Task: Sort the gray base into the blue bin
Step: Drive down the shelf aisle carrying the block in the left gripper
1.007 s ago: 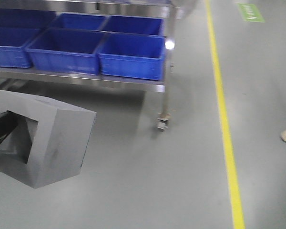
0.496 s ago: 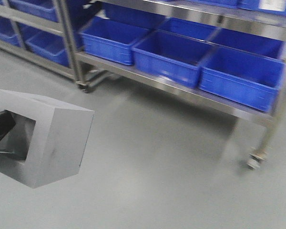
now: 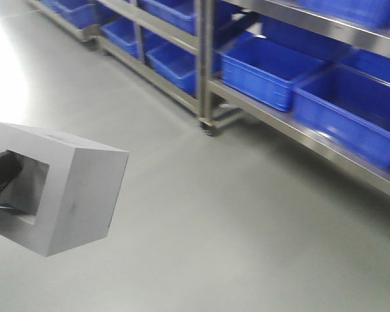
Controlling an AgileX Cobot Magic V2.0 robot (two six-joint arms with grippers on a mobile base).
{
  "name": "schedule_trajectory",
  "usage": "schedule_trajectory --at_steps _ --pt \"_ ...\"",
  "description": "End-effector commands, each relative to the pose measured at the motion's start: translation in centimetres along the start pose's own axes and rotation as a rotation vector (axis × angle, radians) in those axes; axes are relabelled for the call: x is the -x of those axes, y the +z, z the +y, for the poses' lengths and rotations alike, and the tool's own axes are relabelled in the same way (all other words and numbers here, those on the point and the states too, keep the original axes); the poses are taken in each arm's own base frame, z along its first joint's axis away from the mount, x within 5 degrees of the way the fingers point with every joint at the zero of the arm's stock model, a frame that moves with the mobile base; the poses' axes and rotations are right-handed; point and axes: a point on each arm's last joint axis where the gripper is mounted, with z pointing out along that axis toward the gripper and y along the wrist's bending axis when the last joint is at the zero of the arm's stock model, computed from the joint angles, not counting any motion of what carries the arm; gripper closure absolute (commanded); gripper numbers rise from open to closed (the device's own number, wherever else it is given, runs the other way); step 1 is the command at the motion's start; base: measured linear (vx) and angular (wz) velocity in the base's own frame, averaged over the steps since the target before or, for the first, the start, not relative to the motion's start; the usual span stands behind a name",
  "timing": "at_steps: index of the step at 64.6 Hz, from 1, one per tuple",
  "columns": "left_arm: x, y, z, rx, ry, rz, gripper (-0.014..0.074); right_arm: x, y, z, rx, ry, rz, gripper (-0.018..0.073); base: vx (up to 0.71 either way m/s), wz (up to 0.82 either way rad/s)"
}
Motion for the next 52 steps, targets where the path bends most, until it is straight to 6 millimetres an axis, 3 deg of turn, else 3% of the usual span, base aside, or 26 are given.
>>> schedule_trajectory --at_steps 1,52 --pt "1.92 -0.31 -0.62 -0.051 -0.008 -0.130 0.0557 0.69 -0.08 0.01 -0.001 -0.013 -0.081 0.0564 0.34 0.56" --pt "1.92 -0.31 -0.62 -0.051 -0.008 -0.130 0.0557 0.69 -0.08 0.01 -0.001 -0.013 -0.081 0.0564 0.41 0.53"
